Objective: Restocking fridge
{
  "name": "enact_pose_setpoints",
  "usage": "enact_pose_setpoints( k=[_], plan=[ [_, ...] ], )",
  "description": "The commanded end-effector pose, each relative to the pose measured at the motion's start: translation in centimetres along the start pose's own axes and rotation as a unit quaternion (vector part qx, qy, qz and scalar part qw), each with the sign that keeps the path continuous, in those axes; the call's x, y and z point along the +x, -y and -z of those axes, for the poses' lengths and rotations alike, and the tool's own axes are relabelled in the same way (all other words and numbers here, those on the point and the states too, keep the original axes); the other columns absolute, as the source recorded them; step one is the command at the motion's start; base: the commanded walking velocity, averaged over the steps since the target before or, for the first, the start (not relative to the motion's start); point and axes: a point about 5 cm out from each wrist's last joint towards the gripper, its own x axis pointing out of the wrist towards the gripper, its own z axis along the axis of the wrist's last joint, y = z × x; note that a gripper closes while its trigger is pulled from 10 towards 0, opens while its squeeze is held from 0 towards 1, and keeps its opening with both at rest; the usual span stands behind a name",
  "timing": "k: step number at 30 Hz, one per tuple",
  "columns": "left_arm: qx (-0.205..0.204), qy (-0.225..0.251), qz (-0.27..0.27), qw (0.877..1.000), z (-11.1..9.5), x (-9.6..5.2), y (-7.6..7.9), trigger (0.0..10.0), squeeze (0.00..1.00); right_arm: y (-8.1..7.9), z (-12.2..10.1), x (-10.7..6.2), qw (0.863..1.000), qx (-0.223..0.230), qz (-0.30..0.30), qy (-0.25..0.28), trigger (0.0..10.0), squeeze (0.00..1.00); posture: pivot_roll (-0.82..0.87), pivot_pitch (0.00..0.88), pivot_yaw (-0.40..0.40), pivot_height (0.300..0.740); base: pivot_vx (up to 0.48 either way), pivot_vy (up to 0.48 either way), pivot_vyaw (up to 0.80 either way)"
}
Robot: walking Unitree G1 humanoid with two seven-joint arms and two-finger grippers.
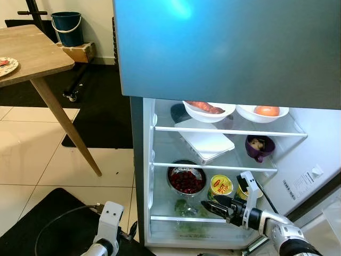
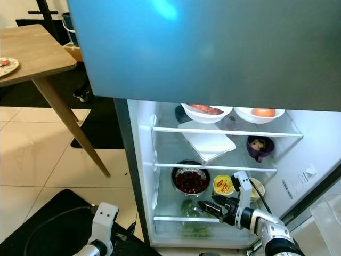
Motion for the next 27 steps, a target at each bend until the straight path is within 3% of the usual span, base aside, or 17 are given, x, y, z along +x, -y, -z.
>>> enact_pose_setpoints(
  k=[1,11,27],
  plan=[
    [0.013,-0.013,0.001,1.0,0.2,-0.1,-0.4,10.0,0.0,0.2,0.4,-0.3,1.0,0.005,0.006,0.0,10.0,0.0,-0.03,0.003,-0.05,0.605,0.0,0.0,0.0],
    [0.018,-0.025,-0.011,0.999,0.7,-0.5,-0.7,10.0,0.0,0.5,2.5,-0.7,0.999,0.03,0.036,-0.023,10.0,0.0,-0.03,0.005,-0.047,0.644,0.0,0.0,0.0],
    [0.025,-0.055,-0.021,0.998,1.8,-1.0,-0.7,10.0,0.0,1.2,5.1,-1.6,0.99,0.084,0.104,-0.037,10.0,0.0,-0.04,0.0,-0.042,0.653,0.0,0.0,0.0]
  ],
)
